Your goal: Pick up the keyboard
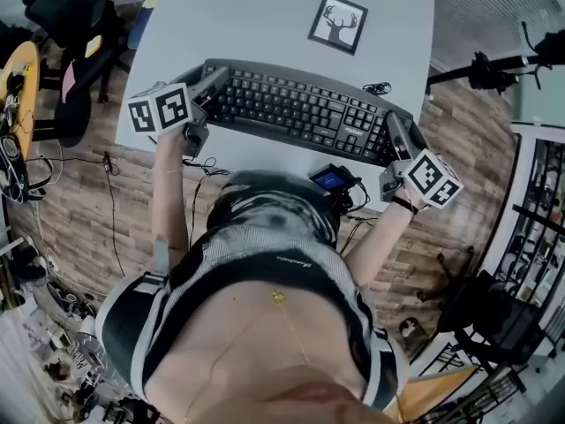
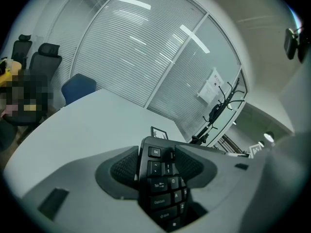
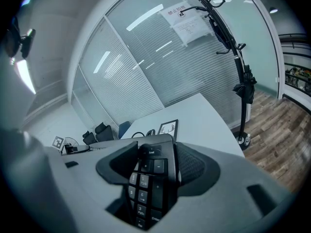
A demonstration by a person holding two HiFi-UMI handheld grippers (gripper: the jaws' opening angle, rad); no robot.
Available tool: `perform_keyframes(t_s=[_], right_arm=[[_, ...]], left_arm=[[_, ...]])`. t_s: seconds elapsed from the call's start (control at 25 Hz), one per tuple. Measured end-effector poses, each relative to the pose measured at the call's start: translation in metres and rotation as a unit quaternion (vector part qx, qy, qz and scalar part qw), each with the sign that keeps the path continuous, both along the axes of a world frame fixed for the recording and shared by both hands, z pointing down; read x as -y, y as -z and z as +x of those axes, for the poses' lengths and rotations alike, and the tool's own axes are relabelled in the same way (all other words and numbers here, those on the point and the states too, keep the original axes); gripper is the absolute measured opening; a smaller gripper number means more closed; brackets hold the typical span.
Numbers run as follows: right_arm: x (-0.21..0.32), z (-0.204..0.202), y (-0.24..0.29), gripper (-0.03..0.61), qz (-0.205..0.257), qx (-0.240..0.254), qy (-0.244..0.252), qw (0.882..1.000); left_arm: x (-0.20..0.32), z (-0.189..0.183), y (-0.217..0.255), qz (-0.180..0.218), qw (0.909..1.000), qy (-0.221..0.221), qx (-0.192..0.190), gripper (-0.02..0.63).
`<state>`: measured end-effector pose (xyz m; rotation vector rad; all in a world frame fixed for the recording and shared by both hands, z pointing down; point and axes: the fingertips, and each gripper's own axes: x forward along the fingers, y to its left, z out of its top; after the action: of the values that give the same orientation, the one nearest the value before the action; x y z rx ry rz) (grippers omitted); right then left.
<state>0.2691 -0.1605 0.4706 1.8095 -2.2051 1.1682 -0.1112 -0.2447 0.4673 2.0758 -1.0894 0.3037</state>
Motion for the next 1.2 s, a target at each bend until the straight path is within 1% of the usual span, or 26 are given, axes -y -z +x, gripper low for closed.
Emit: perform_keyframes(t_s=[0.2,0.32,0.48,0.64,0.8,0.92,0.96,1.08,1.2], right_arm=[[0.001,0.0,0.001,0.247,0.0,0.0,0.0,1.0],[0.0,0.0,0.0,0.247,0.001,0.001,0.0,1.0],[-0.001,0.002,-0.001,0.247,-0.001,0.001,-0.001,1.0],[-0.001,0.002,0.002,0.247,0.003,0.0,0.0,1.0],[-0.002,0.002,0.002,0.247,0.003,0.0,0.001,1.0],[-0.002,0.002,0.002,0.247,0.004,0.0,0.001,1.0],[-0.002,0.003,0.002,0.247,0.005,0.0,0.001,1.0],[-0.002,0.002,0.002,0.247,0.004,0.001,0.001,1.0],[-0.004,0.002,0.003,0.247,0.005,0.0,0.0,1.0]], left_arm=[[0.0,0.0,0.001,0.0,1.0,0.001,0.001,0.221],[0.002,-0.003,0.004,0.008,0.9999,0.007,0.013,0.221],[-0.001,0.003,0.0,-0.001,1.0,0.0,0.002,0.221],[0.001,-0.002,0.006,0.01,0.9999,0.007,0.012,0.221],[-0.002,0.002,0.003,0.004,1.0,0.002,0.001,0.219],[0.002,-0.005,0.009,0.017,0.9994,0.014,0.027,0.221],[0.002,-0.006,0.011,0.02,0.9992,0.016,0.03,0.221],[-0.002,0.0,0.006,0.008,0.9999,0.005,0.007,0.221],[-0.003,0.0,0.007,0.009,0.9999,0.005,0.009,0.221]])
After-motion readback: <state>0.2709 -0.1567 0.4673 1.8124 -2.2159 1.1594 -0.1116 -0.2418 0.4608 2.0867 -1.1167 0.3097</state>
